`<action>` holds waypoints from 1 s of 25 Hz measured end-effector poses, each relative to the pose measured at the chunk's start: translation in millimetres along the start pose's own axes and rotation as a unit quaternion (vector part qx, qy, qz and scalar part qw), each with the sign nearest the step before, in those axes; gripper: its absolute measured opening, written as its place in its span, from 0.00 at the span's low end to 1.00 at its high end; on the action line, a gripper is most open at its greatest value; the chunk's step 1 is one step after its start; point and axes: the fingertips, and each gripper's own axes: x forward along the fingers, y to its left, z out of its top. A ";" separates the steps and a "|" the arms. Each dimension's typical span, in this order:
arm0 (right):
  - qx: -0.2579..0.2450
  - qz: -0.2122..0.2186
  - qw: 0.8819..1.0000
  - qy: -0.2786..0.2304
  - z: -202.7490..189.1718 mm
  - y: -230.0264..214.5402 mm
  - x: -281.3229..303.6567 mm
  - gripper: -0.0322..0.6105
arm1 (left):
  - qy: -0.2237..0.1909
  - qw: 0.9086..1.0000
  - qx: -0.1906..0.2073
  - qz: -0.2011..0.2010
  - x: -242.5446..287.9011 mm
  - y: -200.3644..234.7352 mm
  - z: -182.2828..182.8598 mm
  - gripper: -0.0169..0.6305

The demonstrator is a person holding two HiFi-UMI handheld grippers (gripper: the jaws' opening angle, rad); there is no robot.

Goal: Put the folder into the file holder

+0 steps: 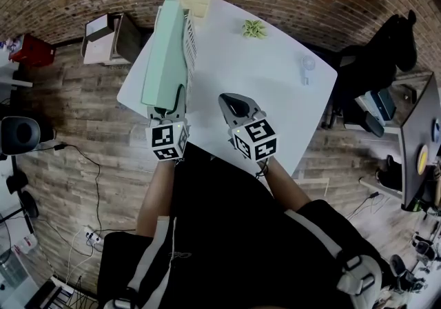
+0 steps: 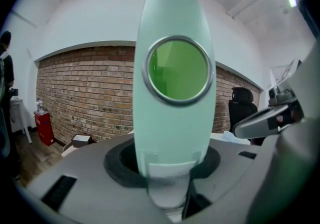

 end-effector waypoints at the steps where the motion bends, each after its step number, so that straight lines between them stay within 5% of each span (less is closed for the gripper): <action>1: 0.000 0.000 1.000 0.000 -0.3 0.3 -0.1 0.06 | 0.002 1.000 -0.001 0.000 0.2 0.0 -0.9 0.27; 25: -0.006 0.010 1.000 -0.009 -2.2 4.8 -14.7 0.06 | 0.048 0.999 0.012 0.009 -1.8 -4.8 -21.6 0.32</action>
